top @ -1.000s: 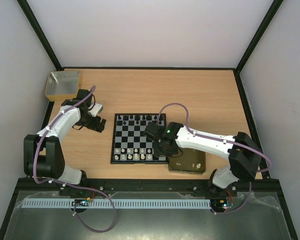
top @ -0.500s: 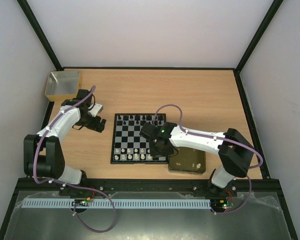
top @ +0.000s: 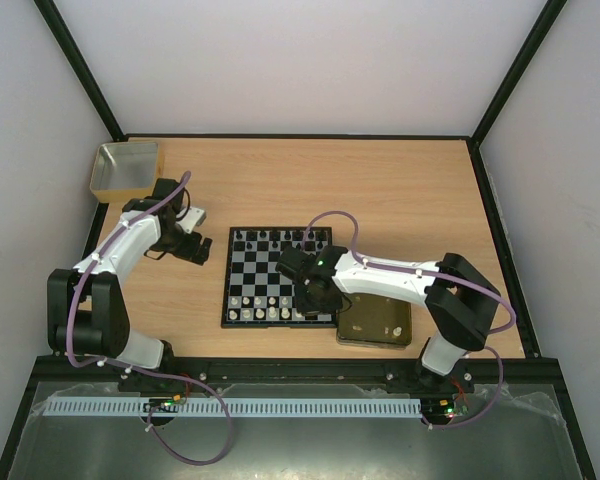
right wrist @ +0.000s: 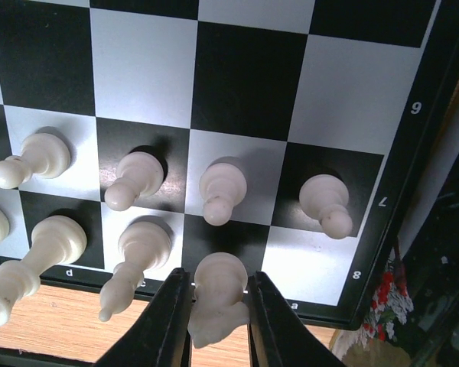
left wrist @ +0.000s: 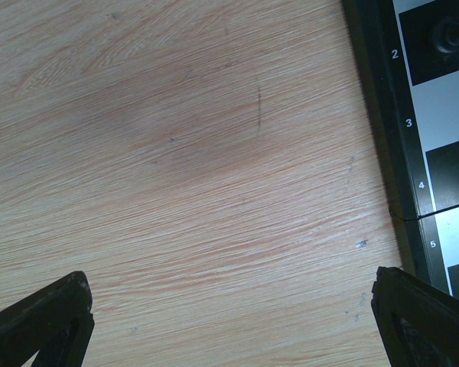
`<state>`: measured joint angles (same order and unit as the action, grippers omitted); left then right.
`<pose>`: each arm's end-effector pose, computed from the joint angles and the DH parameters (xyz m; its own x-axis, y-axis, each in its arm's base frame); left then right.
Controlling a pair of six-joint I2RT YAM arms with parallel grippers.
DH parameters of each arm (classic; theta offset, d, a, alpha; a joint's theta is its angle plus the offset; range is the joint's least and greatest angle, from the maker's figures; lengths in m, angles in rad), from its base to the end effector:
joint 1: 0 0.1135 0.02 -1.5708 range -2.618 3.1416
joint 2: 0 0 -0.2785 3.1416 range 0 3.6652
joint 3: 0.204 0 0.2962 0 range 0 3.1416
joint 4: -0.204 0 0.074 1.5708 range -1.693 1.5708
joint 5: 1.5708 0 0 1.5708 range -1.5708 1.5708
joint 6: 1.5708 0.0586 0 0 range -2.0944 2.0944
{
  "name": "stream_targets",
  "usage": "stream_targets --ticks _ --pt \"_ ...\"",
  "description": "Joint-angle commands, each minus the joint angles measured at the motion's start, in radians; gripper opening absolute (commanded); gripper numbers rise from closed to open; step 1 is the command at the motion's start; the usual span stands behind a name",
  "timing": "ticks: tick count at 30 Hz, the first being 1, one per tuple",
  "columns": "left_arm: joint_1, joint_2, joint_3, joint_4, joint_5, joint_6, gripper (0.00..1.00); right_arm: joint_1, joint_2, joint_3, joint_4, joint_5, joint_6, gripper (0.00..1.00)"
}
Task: Set up the chess pieces on the board
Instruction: Place the chess piece on the chessboard.
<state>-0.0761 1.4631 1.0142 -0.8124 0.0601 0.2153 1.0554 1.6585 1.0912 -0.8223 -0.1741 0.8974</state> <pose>0.3166 -0.0277 0.1924 -0.9077 0.2831 -0.3098 0.2949 0.9555 0.0092 0.1612 0.3052 0.1561 -0.9843 -0.1755 0.0208 -0.1650 0.9548 0.2471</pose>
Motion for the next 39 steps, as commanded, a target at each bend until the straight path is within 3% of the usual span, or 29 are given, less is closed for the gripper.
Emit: stream_targets --ticks 1,15,39 --pt "0.009 -0.005 0.004 -0.005 0.006 -0.010 0.99 0.005 0.014 0.015 0.013 0.006 -0.011 0.17" --pt "0.016 -0.007 0.003 -0.005 0.007 -0.010 0.99 0.005 0.038 0.025 0.013 0.010 -0.019 0.24" --pt "0.027 -0.009 0.003 -0.001 0.012 -0.010 0.99 0.006 0.023 -0.027 0.050 -0.015 -0.010 0.24"
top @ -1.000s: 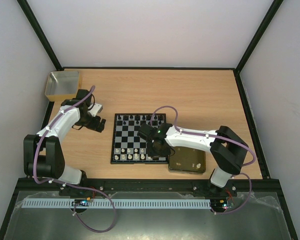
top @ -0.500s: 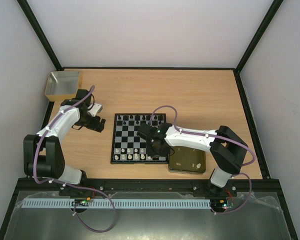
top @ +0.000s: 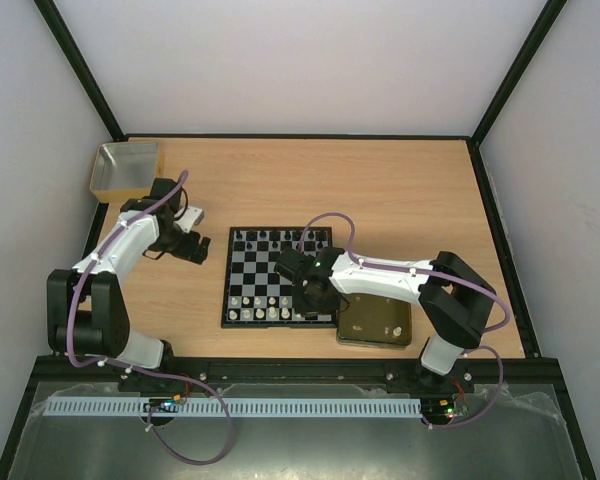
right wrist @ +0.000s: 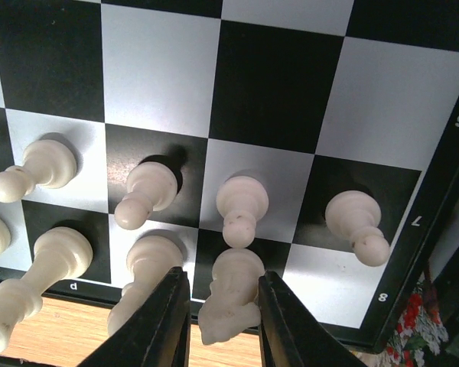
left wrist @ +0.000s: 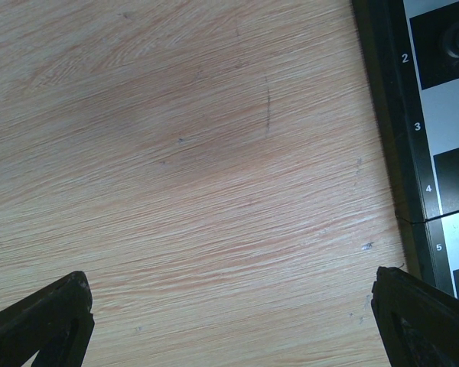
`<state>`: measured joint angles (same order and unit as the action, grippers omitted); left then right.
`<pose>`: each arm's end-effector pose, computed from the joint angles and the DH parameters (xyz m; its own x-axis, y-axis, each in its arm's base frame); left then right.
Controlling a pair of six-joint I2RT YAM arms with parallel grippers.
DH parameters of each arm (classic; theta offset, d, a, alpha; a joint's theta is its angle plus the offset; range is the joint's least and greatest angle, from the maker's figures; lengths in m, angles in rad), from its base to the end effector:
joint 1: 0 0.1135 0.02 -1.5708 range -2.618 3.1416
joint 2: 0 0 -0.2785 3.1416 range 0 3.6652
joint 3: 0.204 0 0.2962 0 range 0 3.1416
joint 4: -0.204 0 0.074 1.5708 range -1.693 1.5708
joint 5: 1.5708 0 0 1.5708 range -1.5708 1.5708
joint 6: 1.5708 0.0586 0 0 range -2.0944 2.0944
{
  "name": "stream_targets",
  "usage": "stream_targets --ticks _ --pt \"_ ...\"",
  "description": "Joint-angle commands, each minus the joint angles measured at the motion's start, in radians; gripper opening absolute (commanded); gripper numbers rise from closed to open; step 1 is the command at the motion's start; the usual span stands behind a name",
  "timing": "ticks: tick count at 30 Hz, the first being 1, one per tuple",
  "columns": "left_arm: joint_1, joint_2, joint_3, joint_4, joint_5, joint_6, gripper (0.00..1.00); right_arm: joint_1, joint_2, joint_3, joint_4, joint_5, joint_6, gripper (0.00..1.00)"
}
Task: Set up the chess pieces on the board
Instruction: Place the chess piece on the chessboard, then pick up the chess piece from the storage box.
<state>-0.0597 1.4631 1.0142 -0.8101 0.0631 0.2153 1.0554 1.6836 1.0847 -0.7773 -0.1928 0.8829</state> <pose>0.3173 -0.0227 0.1925 -0.9113 0.2681 -0.3125 0.2800 0.9600 0.0069 0.1628 0.3102 0.1472 -0.9809 -0.1932 0.0225 -0.1802 0.9462 0.2688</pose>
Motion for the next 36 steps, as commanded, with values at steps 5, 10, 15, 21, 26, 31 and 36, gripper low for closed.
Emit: stream_targets --ticks 5,10,15,21,26,31,36 --pt "0.013 -0.008 0.004 -0.003 0.010 -0.008 0.99 0.005 -0.009 -0.022 0.000 0.016 0.007 0.24" --pt "0.014 -0.004 0.003 -0.004 0.010 -0.007 0.99 0.006 -0.022 -0.002 -0.025 0.029 0.005 0.30" --pt "0.014 -0.001 0.005 -0.004 0.012 -0.008 0.99 0.005 -0.034 0.021 -0.050 0.047 0.007 0.35" --pt "0.014 0.000 0.004 -0.004 0.012 -0.008 0.99 0.003 -0.063 0.061 -0.109 0.080 0.010 0.35" --pt "0.014 -0.003 0.005 -0.004 0.012 -0.008 0.99 -0.018 -0.126 0.143 -0.239 0.136 -0.014 0.36" --pt "0.014 0.001 0.005 -0.004 0.014 -0.007 0.99 -0.186 -0.322 -0.036 -0.309 0.133 -0.003 0.36" --pt "0.014 0.002 0.005 -0.005 0.018 -0.005 0.99 -0.316 -0.495 -0.250 -0.296 0.104 0.048 0.44"
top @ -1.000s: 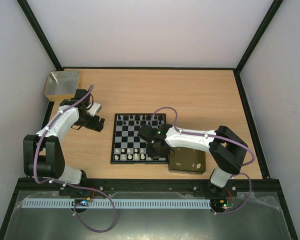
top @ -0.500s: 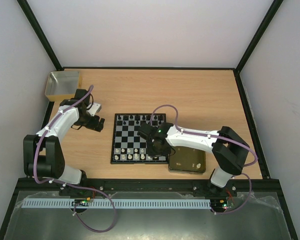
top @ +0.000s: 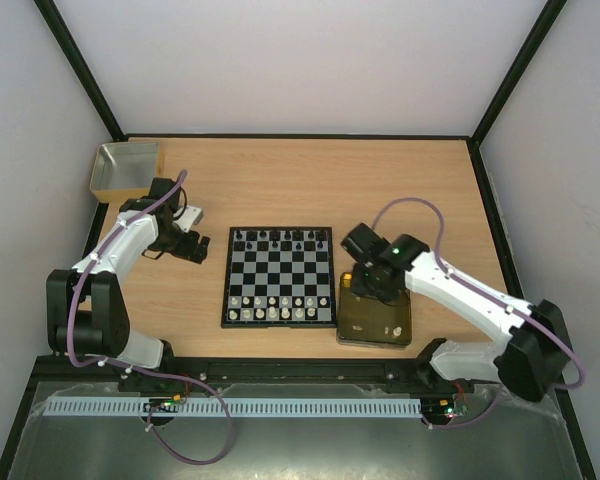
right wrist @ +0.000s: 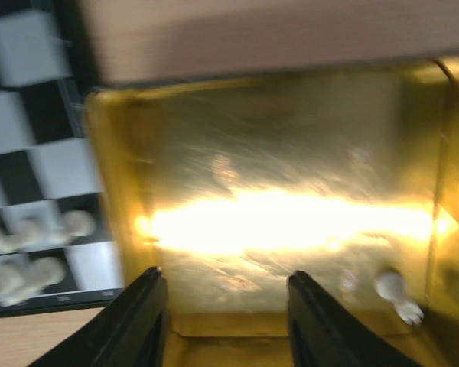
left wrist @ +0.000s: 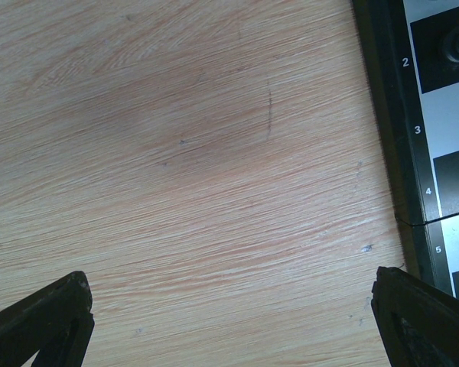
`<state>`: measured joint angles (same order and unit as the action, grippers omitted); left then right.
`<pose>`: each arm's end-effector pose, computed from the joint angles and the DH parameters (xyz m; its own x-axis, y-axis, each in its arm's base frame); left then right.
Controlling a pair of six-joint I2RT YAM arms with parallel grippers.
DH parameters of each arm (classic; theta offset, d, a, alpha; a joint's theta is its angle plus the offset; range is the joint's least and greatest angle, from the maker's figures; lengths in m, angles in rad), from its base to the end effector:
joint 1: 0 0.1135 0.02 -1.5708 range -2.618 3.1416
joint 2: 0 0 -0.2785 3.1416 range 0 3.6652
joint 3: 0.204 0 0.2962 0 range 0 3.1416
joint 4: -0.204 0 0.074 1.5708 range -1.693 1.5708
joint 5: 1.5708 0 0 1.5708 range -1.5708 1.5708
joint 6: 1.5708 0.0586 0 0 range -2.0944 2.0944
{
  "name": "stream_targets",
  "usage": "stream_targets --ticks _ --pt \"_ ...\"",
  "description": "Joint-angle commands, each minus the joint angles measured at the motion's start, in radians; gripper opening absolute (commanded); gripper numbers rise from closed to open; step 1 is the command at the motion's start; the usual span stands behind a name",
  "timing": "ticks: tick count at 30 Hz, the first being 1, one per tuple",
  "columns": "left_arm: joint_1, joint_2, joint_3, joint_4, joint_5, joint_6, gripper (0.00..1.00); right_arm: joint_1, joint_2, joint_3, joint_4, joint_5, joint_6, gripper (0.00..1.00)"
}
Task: Set up the chess pieces on the board
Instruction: Pick up the chess piece from the storage box.
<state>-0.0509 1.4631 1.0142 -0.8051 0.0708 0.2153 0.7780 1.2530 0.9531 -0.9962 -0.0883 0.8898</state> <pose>0.3181 -0.0204 0.1927 -0.9115 0.2598 -0.3187 0.2738 0.9618 0.0009 0.1842 0.1888 0.2223 -0.9881 0.1129 -0.1048 0.0818 0.9610 0.2642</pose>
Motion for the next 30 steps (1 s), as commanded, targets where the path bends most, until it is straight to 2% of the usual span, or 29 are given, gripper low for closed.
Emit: stream_targets --ticks 1,10,30 --pt "0.005 0.003 0.004 -0.011 0.012 -0.003 0.99 -0.049 -0.081 -0.143 -0.078 0.001 0.051 0.46" --pt "0.005 0.006 0.006 -0.012 0.017 -0.002 0.99 -0.103 -0.184 -0.270 -0.082 0.014 0.106 0.46" --pt "0.005 -0.027 0.000 0.014 0.092 -0.005 0.99 -0.104 -0.116 -0.190 -0.200 0.039 0.141 0.46"
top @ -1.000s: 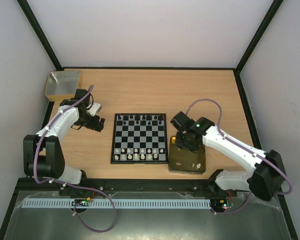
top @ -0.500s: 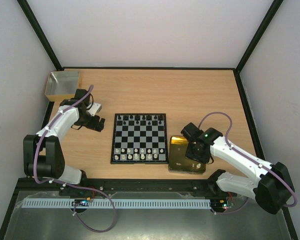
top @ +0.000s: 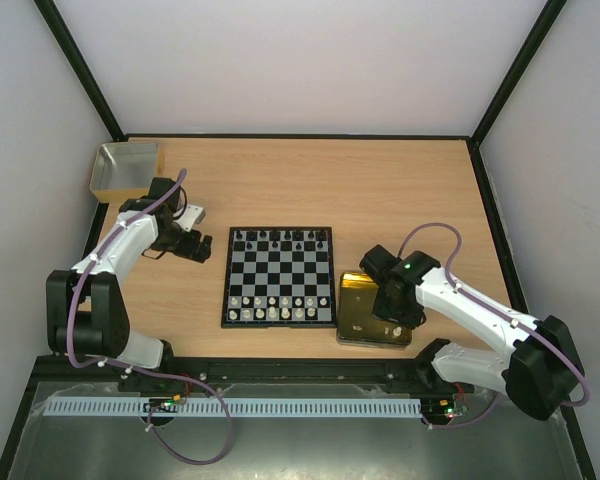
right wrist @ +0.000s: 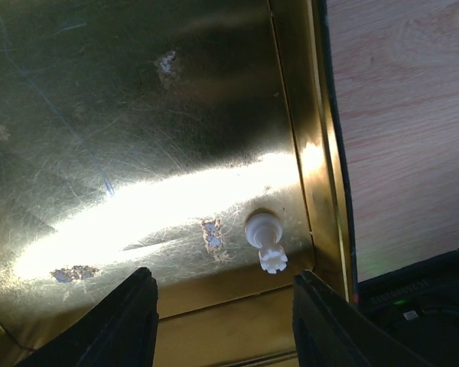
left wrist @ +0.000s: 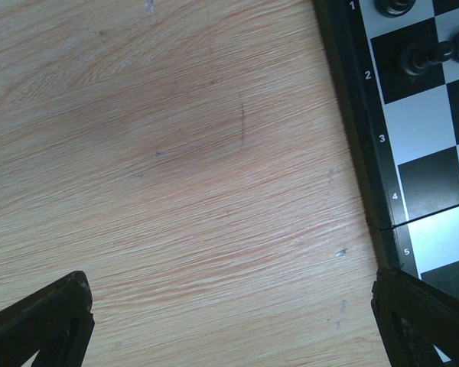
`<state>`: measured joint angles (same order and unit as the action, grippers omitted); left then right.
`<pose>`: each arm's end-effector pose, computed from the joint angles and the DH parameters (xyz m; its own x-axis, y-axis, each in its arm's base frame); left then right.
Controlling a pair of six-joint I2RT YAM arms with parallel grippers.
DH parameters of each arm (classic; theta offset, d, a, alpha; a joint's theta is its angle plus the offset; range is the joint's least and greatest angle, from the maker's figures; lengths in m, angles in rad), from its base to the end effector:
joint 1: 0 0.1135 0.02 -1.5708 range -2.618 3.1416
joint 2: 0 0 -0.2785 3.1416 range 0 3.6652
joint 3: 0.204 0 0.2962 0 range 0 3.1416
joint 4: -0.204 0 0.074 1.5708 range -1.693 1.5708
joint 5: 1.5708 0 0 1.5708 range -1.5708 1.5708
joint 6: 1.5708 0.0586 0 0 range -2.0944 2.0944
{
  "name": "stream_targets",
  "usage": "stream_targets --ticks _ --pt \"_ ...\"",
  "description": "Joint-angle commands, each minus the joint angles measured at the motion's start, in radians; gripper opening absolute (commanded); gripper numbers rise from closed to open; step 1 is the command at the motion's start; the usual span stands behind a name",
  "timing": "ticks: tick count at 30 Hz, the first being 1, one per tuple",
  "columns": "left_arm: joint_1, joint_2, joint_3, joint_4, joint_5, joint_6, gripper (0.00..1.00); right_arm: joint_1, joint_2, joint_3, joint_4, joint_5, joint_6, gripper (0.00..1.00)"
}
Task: Set up the chess pieces on the board
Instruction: Pick up the chess piece from the storage box.
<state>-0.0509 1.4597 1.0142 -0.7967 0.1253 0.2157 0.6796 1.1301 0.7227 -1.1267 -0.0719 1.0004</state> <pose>0.3186 -0.0236 0.1944 -0.9039 0.2587 -0.3406 0.2910 0.9556 -0.0465 0.1499 0.1266 0.1732 -0.9491 0.3125 0.0406 0.3147 0.9466 0.0696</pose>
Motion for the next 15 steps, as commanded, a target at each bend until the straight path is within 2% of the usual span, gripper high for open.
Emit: stream_targets --ticks 1,5,10,15 --pt "0.005 -0.024 -0.002 0.008 0.042 -0.006 0.99 -0.005 0.007 0.045 -0.076 0.020 0.040 0.46" --pt "0.005 -0.019 -0.011 0.026 0.060 -0.011 0.99 -0.005 -0.019 0.041 -0.069 -0.013 0.118 0.46" --pt "0.005 -0.011 -0.016 0.037 0.080 -0.014 0.99 -0.005 -0.085 -0.022 0.017 -0.068 0.288 0.45" --pt "0.005 -0.001 -0.014 0.034 0.089 -0.011 0.99 -0.005 -0.156 -0.069 0.017 -0.033 0.372 0.45"
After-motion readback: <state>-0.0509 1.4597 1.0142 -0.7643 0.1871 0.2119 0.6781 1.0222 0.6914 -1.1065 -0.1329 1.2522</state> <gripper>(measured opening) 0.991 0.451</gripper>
